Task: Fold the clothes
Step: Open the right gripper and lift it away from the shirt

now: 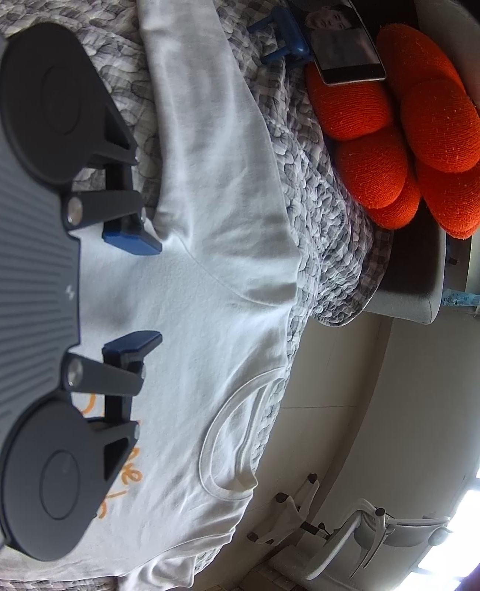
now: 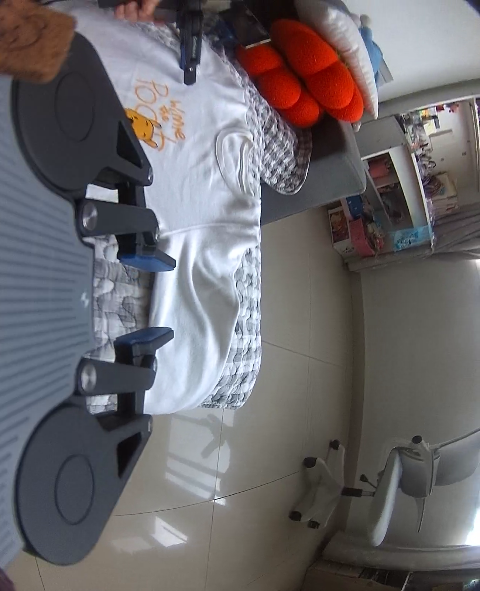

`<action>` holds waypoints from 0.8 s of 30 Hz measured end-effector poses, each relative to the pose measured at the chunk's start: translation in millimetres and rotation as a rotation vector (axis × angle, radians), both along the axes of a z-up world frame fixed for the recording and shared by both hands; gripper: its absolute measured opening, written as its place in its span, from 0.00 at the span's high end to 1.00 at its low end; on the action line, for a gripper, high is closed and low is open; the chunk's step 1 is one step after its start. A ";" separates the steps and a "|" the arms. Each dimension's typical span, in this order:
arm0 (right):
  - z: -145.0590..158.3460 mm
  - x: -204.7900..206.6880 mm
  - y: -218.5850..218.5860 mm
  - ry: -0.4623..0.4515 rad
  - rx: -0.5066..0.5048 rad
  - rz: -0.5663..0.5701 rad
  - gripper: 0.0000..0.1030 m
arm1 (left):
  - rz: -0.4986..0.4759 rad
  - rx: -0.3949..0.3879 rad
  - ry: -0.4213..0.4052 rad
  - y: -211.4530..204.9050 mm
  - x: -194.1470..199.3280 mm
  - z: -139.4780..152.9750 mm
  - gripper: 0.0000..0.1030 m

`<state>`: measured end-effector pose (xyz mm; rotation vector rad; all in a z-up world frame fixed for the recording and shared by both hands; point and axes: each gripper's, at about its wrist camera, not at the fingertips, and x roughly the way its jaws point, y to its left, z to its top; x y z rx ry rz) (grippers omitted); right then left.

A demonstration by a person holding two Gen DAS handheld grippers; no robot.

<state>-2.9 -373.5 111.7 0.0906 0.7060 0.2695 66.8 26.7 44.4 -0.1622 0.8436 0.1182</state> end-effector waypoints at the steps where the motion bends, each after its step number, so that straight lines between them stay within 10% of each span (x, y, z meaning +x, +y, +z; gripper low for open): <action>1: 5.9 -10.1 0.4 -0.008 -0.002 0.015 0.62 | -0.001 0.007 -0.001 -0.2 -0.9 -0.3 0.55; 14: 31.1 -104.7 29.1 -0.156 -0.073 0.033 0.53 | -0.039 0.152 -0.064 6.7 -29.3 13.7 0.54; 18: 47.7 -143.4 38.7 -0.324 -0.068 -0.039 0.00 | -0.044 0.134 -0.090 17.7 -41.5 21.9 0.54; 24: 42.9 -157.4 53.9 -0.378 -0.086 -0.106 0.00 | -0.051 0.127 -0.084 29.8 -49.9 22.8 0.52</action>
